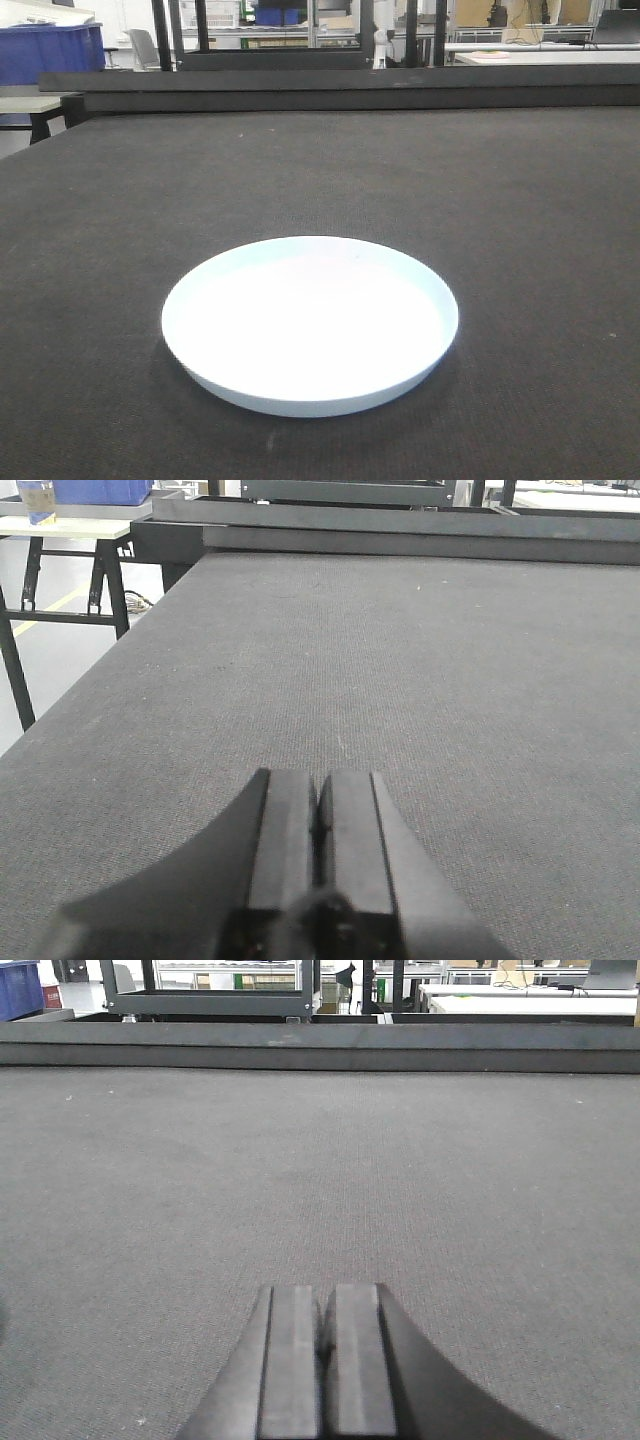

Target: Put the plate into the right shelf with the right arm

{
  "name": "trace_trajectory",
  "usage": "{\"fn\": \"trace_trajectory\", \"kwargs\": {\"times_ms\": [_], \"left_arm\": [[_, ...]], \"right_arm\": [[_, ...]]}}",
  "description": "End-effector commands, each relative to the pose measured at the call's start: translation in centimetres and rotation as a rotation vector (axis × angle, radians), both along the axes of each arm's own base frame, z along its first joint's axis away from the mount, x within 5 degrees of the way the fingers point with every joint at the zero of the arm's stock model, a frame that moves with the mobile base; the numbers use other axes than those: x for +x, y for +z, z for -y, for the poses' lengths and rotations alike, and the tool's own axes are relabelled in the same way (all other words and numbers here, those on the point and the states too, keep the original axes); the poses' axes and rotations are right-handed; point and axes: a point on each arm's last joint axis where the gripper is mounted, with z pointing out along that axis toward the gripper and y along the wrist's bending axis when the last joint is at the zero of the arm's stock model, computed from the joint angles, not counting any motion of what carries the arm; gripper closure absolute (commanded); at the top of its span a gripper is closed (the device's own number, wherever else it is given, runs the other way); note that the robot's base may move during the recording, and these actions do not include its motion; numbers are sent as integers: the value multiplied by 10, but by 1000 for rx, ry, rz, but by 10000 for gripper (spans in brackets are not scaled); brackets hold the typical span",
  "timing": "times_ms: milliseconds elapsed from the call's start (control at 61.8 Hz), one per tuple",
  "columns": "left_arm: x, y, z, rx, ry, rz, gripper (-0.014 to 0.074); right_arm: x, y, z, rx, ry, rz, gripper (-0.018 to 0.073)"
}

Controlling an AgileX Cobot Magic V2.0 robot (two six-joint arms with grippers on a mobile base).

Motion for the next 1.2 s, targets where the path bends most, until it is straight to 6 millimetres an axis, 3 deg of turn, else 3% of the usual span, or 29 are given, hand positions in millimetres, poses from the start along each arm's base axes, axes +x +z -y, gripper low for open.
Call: {"fn": "trace_trajectory", "kwargs": {"times_ms": [0, 486, 615, 745, 842, 988, 1085, 1182], "left_arm": [[0, 5, 0, -17, -2, 84, 643], [0, 5, 0, -17, -2, 84, 643], [0, 5, 0, -17, -2, 84, 643], [0, 5, 0, -17, -2, 84, 643], [0, 5, 0, -17, -2, 84, 643], [0, 5, 0, -17, -2, 84, 643], [0, 5, 0, -17, -2, 84, 643], [0, 5, 0, -17, -2, 84, 643]], "right_arm": [[-2, 12, 1, -20, -8, 108, 503], [-3, 20, 1, -15, -12, 198, 503], [-6, 33, 1, 13, -9, 336, 503], [-14, 61, 1, 34, -7, 440, 503], [-22, 90, 1, 31, -2, 401, 503], [-32, 142, 0, 37, 13, 198, 503], [-22, 177, -3, 48, 47, 16, 503], [2, 205, -14, 15, 153, -191, 503]]}}
